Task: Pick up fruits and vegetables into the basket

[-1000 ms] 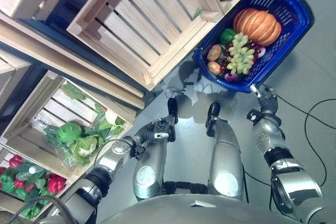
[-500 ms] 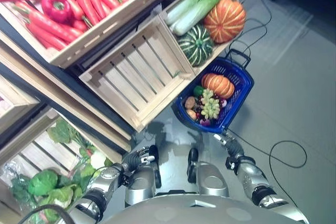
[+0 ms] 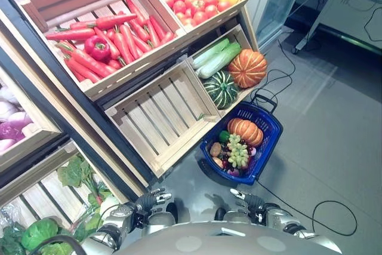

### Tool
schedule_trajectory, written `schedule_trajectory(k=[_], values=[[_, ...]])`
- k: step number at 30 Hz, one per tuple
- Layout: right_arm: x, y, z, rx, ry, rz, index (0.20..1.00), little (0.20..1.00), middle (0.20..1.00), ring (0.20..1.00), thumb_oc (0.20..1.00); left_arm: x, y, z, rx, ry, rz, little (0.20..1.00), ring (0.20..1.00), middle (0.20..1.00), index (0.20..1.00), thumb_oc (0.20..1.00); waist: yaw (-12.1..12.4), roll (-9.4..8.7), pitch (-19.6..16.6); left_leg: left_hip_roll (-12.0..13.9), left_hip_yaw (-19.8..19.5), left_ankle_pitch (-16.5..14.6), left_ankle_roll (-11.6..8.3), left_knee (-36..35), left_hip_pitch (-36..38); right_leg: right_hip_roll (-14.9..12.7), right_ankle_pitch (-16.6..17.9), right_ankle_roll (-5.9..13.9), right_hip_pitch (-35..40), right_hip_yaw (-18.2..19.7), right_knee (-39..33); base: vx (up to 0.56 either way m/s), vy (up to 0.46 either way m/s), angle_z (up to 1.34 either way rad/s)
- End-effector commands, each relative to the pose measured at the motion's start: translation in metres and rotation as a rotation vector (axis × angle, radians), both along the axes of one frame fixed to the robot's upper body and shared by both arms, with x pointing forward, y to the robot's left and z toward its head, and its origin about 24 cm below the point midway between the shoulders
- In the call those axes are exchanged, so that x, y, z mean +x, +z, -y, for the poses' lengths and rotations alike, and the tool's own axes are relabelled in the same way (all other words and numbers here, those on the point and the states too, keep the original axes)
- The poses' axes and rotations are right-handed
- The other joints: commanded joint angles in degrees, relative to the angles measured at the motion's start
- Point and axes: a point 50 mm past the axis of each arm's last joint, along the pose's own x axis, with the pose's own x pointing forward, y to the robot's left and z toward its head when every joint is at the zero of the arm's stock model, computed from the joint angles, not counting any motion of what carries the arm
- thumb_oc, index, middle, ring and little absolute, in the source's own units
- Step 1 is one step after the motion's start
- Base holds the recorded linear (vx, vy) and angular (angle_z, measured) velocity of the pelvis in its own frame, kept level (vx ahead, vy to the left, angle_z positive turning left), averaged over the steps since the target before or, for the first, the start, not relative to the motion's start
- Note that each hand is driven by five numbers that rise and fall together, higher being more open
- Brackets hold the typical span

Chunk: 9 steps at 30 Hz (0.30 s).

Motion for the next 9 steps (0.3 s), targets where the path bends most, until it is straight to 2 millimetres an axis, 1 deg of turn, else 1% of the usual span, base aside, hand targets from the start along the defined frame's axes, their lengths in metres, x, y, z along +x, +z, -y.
schedule_trajectory(k=[1,5,8,9], values=[[-0.006,-0.003,-0.007,0.044,0.065,-0.105,1.0,1.0,1.0,1.0,1.0,0.005,-0.002,0.017,-0.081,-0.002,-0.063,1.0,1.0,1.0,1.0,1.0,0.6,-0.63,2.8,-4.1,1.0,-9.0,2.48,4.8,1.1,0.1,-0.9,1.39,1.1,0.1,1.3,0.0,0.0,0.0],[-0.017,-0.005,-0.005,0.044,0.048,-0.159,1.0,1.0,1.0,1.0,1.0,-0.003,-0.004,0.019,-0.101,0.011,-0.105,1.0,1.0,1.0,1.0,1.0,0.7,-0.59,2.3,-4.1,0.8,-9.3,2.55,4.8,1.9,0.3,-1.2,1.16,2.1,0.0,1.2,0.04,0.0,0.0],[-0.02,-0.006,-0.005,0.049,0.041,-0.174,1.0,1.0,1.0,1.0,1.0,-0.004,-0.004,0.018,-0.103,0.018,-0.114,1.0,1.0,1.0,1.0,1.0,0.8,-0.63,2.2,-4.1,0.9,-9.5,2.57,5.0,2.1,0.2,-1.4,1.12,2.3,-0.1,1.3,0.01,-0.003,0.01],[-0.021,-0.006,-0.005,0.047,0.045,-0.176,1.0,1.0,1.0,1.0,1.0,-0.004,-0.005,0.017,-0.078,0.01,-0.11,1.0,1.0,1.0,1.0,1.0,0.9,-0.63,2.2,-4.1,0.9,-9.6,2.62,5.2,2.2,0.2,-1.5,1.1,2.4,-0.2,1.4,0.0,0.0,0.0]])
